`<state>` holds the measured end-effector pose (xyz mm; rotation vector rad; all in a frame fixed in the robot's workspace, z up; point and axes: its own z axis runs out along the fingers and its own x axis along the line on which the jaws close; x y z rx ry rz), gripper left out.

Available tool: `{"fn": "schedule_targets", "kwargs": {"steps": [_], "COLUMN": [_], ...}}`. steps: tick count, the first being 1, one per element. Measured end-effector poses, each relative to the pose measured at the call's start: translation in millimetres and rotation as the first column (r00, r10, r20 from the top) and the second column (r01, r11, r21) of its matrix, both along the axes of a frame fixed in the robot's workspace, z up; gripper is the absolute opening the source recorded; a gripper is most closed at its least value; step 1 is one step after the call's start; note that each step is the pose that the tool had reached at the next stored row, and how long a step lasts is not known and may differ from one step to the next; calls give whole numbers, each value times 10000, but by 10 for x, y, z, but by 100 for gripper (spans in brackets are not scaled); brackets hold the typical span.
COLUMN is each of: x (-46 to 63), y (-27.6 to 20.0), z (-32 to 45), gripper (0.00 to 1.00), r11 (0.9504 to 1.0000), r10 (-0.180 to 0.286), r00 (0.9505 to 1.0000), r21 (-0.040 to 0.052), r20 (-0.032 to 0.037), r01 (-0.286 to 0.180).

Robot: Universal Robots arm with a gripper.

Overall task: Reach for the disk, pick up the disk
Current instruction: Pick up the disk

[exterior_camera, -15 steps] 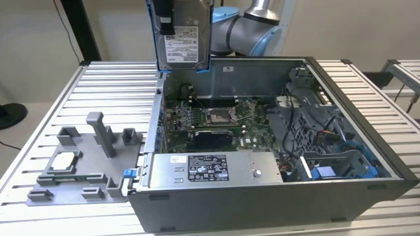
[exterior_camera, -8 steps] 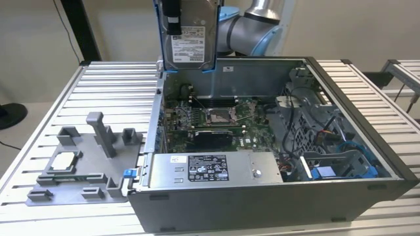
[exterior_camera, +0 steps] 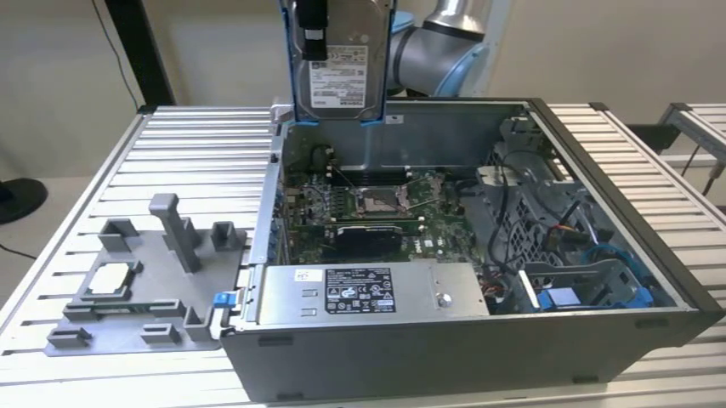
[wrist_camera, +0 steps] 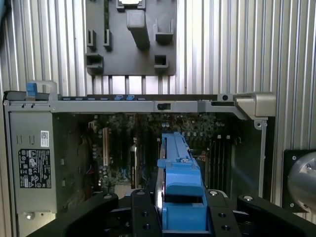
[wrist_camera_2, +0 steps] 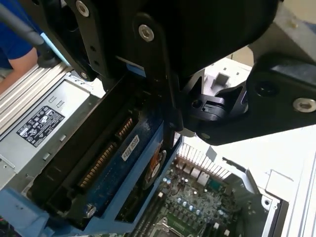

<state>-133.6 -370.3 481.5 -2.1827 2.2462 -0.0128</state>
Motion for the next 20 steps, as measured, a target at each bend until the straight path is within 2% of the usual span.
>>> {"fn": "schedule_targets", "kwargs": {"steps": [6,20], "x": [139,622], "y": [0,-1], "z": [0,1], "gripper": [0,0], "r11": [10000,10000], "r10": [0,0], "r00": [10000,10000], "r21": [-1,-1], "r20": [-2,-25], "r01": [0,0]}}
